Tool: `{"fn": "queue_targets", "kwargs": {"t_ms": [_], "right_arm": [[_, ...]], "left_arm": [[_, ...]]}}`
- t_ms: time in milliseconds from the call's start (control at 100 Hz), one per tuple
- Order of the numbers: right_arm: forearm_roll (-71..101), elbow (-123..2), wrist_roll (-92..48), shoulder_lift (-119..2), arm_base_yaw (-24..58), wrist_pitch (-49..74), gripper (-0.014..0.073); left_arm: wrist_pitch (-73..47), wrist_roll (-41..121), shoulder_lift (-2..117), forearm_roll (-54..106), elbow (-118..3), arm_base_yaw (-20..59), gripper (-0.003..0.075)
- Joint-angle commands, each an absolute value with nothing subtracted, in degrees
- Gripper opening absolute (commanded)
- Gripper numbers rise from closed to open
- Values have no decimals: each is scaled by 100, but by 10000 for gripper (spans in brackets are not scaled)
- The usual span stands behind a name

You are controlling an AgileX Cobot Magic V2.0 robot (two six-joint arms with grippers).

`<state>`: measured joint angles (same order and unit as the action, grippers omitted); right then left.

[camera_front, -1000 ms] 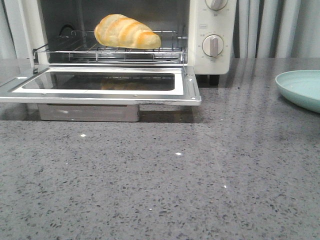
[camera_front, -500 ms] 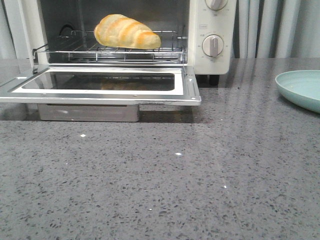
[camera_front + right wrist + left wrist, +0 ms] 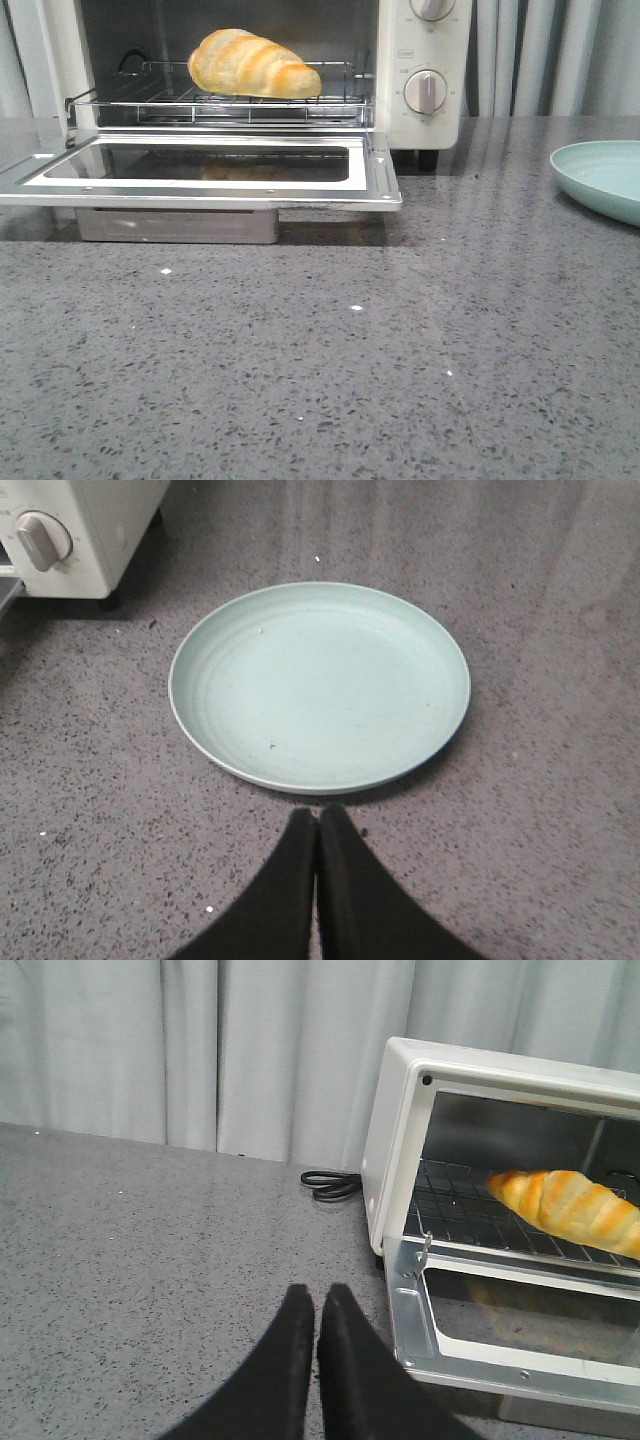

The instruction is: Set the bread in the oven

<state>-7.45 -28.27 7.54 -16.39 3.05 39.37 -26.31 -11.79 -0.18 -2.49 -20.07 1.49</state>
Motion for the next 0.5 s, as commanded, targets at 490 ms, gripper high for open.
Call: {"fn": "queue_targets", "kwargs": {"t_ms": [490], "right_arm": [[-719, -1064, 722, -395, 264, 1117, -39]], "left_arm": [[-2194, -1183, -147, -210, -2155, 126, -21]]}}
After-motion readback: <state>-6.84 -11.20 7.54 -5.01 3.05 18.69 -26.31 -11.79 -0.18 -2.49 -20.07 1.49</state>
